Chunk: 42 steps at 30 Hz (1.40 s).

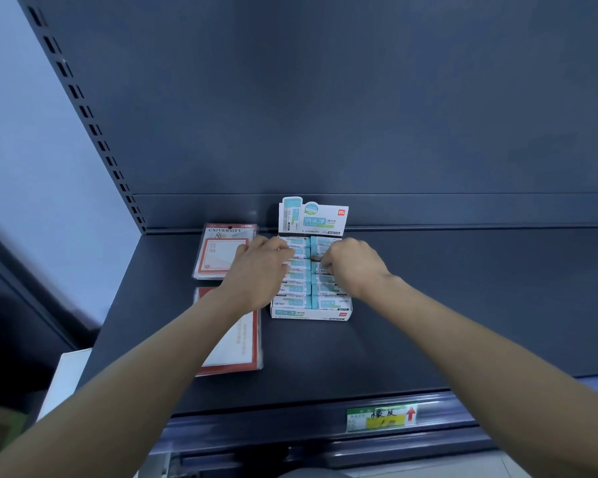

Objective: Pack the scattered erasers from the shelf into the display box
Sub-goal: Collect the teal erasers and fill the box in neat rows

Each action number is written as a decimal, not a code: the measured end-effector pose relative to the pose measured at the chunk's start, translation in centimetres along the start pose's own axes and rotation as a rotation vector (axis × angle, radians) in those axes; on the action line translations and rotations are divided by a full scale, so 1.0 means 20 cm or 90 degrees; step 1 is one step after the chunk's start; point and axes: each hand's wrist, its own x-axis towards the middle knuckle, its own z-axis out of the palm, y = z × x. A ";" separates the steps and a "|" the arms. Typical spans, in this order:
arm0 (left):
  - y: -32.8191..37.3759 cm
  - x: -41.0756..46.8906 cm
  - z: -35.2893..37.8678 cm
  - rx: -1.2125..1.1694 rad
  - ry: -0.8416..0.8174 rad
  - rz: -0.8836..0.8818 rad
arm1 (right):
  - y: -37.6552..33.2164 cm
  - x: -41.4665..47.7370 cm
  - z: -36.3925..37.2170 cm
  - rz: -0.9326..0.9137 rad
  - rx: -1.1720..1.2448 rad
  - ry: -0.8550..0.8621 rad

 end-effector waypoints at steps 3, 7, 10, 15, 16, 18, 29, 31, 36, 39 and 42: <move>0.00 0.00 0.01 0.011 -0.023 -0.002 | 0.01 0.00 -0.01 0.011 0.025 -0.004; -0.01 0.01 0.00 -0.009 -0.013 0.006 | 0.06 0.03 -0.05 0.053 0.089 0.026; 0.02 0.04 0.00 -0.007 0.013 0.033 | 0.08 0.06 -0.04 0.052 0.088 0.039; 0.05 0.09 0.03 0.011 -0.001 0.050 | 0.07 0.10 -0.01 0.045 0.154 0.003; 0.05 0.10 0.03 0.011 -0.003 0.051 | 0.07 0.10 -0.01 0.042 0.158 -0.002; 0.05 0.11 0.03 0.014 -0.001 0.054 | 0.07 0.11 -0.02 0.033 0.157 -0.019; 0.09 0.16 0.00 0.084 -0.038 0.069 | 0.14 0.14 -0.12 0.083 0.218 0.036; 0.10 0.17 -0.01 0.092 -0.042 0.078 | 0.14 0.14 -0.09 0.072 0.194 0.020; 0.11 0.17 -0.02 0.078 -0.052 0.098 | 0.16 0.13 -0.07 0.059 0.156 -0.016; 0.11 0.18 -0.03 0.075 -0.065 0.110 | 0.16 0.13 -0.06 0.059 0.169 -0.043; 0.09 0.20 -0.03 0.071 -0.075 0.114 | 0.16 0.13 -0.07 0.054 0.151 -0.056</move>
